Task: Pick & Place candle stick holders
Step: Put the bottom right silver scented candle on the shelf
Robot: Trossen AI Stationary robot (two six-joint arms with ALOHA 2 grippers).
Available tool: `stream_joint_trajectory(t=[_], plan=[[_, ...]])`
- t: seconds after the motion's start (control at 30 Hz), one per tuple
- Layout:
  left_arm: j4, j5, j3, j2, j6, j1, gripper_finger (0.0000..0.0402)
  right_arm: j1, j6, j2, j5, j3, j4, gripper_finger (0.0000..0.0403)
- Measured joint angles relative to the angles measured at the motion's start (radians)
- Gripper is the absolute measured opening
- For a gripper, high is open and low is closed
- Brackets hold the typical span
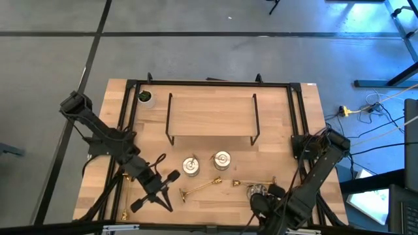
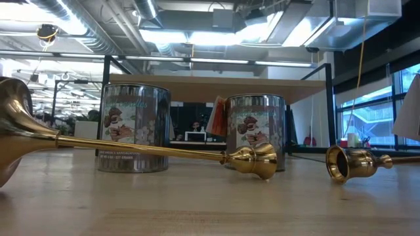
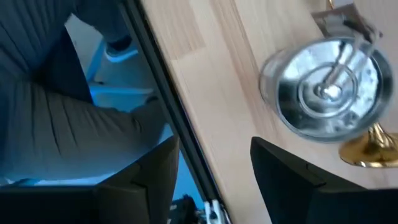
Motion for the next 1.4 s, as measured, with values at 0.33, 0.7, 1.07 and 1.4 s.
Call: stream_joint_trajectory(t=[0.33, 0.7, 1.07, 1.4], plan=[[0.000, -0.053, 0.000, 0.000, -0.007, -0.098, 0.0006, -0.007, -0.020, 0.000, -0.094, 0.000, 0.107, 0.0205], [0.000, -0.223, 0.000, 0.000, -0.006, -0.231, 0.0006, -0.006, -0.036, 0.000, -0.075, 0.000, 0.252, 0.0222], [-0.001, -0.332, 0.000, 0.000, -0.008, -0.290, 0.0006, -0.019, -0.345, 0.000, 0.128, 0.000, 0.501, 0.0223], [0.000, -0.340, 0.000, 0.008, -0.008, -0.291, 0.0006, -0.035, -0.507, 0.000, 0.132, 0.000, 0.680, 0.0223]])
